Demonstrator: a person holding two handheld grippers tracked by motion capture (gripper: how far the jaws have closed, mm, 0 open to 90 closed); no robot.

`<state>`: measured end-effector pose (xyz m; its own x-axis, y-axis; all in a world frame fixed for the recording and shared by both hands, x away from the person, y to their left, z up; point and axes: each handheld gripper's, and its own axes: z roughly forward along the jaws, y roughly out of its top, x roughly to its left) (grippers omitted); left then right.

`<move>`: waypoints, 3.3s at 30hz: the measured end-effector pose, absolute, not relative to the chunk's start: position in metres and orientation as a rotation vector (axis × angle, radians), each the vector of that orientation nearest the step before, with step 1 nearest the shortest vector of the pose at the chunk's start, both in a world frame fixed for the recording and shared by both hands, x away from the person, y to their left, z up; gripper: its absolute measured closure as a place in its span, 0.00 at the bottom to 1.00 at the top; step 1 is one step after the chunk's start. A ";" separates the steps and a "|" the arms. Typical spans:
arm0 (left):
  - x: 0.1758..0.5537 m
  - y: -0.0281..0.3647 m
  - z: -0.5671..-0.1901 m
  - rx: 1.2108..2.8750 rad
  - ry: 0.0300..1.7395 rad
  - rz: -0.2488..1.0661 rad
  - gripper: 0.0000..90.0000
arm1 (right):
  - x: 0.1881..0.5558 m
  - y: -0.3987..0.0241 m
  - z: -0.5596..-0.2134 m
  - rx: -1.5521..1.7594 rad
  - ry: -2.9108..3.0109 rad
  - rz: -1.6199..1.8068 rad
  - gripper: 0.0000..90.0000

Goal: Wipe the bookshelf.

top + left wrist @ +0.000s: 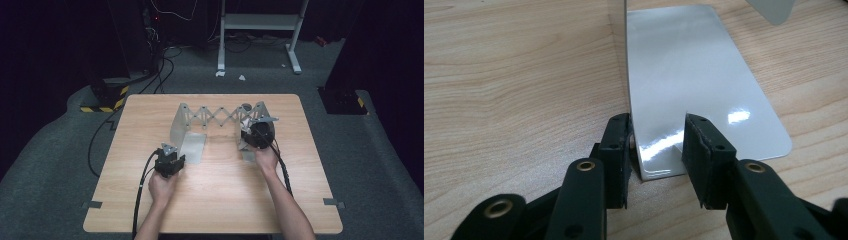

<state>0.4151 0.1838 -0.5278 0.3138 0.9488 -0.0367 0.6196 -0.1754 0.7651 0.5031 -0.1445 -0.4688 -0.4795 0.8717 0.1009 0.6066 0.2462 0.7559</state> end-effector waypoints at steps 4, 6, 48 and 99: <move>0.415 0.184 -0.528 1.890 1.390 0.606 0.70 | 0.503 -0.144 -0.471 1.357 2.213 1.064 0.83; 0.415 0.184 -0.528 1.889 1.389 0.606 0.70 | 0.505 -0.143 -0.476 1.360 2.233 1.040 0.83; 0.415 0.184 -0.528 1.881 1.401 0.608 0.74 | 0.512 -0.141 -0.489 1.397 2.317 0.993 0.84; 0.415 0.184 -0.528 1.882 1.399 0.608 0.74 | 0.504 -0.144 -0.483 1.361 2.363 0.975 0.83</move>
